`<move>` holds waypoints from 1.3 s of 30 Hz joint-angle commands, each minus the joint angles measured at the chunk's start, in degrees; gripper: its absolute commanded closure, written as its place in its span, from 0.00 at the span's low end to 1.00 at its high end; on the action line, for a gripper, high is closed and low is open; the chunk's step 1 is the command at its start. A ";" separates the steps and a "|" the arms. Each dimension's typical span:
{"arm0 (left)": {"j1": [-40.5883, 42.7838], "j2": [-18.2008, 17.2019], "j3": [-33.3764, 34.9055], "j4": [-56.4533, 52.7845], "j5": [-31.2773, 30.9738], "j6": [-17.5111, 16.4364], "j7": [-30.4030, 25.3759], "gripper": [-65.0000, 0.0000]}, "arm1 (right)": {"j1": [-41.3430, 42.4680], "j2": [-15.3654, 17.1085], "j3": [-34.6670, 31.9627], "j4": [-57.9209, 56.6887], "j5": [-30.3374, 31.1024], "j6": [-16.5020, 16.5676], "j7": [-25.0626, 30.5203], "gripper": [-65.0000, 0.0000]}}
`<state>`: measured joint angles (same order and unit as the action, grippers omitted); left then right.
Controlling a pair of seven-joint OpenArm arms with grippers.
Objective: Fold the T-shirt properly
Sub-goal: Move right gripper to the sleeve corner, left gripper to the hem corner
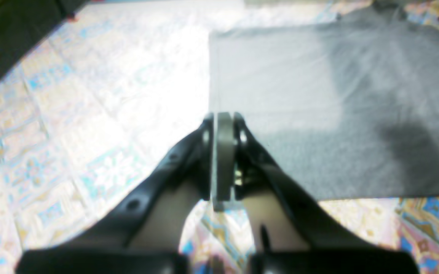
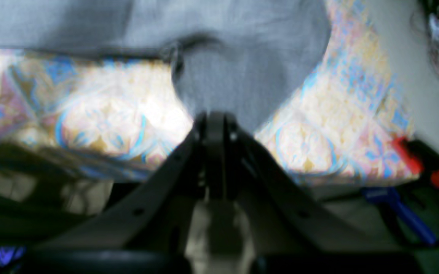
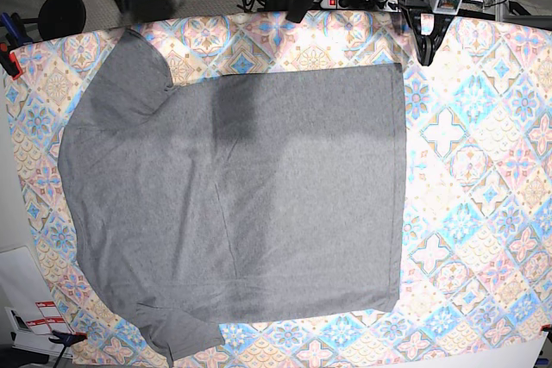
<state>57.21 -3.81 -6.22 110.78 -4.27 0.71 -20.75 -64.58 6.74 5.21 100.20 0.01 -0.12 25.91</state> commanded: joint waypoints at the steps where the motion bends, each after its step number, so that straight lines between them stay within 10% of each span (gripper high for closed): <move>1: -0.29 -0.01 -0.33 1.61 -1.22 -0.23 0.14 1.00 | -1.05 0.77 0.28 1.64 0.21 -0.10 -0.37 0.99; 14: -10.84 -7.66 -8.24 5.66 -26.01 -0.58 36.89 0.93 | 10.73 1.74 0.37 7.45 0.47 -0.10 -22.26 0.69; 24: -28.24 -12.67 -16.95 4.95 -39.46 -0.49 80.67 0.94 | 16.88 1.65 4.41 7.36 0.56 -0.01 -27.27 0.38; 29: -31.32 -12.67 -17.30 3.99 -39.64 -0.49 84.01 0.94 | 21.63 1.92 4.85 6.92 6.80 0.16 -31.76 0.37; 39: -31.50 -12.67 -17.30 3.72 -39.55 -0.49 84.01 0.94 | 28.84 4.47 15.75 1.82 28.69 13.00 -45.82 0.37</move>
<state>25.76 -15.88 -23.14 113.67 -43.35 0.27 64.05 -35.75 10.35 20.49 101.03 28.29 12.60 -21.78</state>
